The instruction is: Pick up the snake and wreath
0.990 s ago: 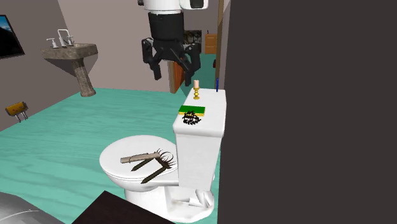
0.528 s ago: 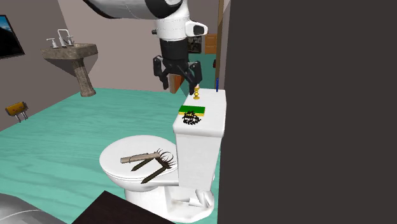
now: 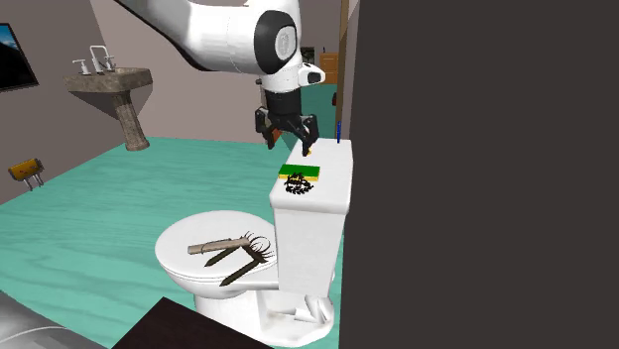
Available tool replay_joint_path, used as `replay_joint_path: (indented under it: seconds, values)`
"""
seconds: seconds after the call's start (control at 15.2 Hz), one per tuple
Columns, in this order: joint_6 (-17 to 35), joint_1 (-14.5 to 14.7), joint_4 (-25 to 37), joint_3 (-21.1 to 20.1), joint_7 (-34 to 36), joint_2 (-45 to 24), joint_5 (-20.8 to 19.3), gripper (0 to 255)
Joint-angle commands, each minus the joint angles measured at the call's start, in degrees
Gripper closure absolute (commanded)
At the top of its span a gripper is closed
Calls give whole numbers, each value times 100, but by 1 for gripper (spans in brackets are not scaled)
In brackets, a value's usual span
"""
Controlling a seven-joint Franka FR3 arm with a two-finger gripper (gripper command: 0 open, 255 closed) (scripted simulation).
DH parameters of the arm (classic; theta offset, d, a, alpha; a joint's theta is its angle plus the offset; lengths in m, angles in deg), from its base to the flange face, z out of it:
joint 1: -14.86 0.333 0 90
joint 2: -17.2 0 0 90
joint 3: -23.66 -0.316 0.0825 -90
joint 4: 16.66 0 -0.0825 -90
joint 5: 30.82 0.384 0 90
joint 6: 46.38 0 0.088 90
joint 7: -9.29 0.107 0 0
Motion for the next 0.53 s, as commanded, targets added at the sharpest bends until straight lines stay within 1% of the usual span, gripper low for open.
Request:
replay_joint_path:
  seconds: [0.0, 0.46]
  values:
    - [288, 19, 162, -22, 1, -397, -3, 0]
    - [952, 115, 1132, -112, 99, -1861, -87, 0]
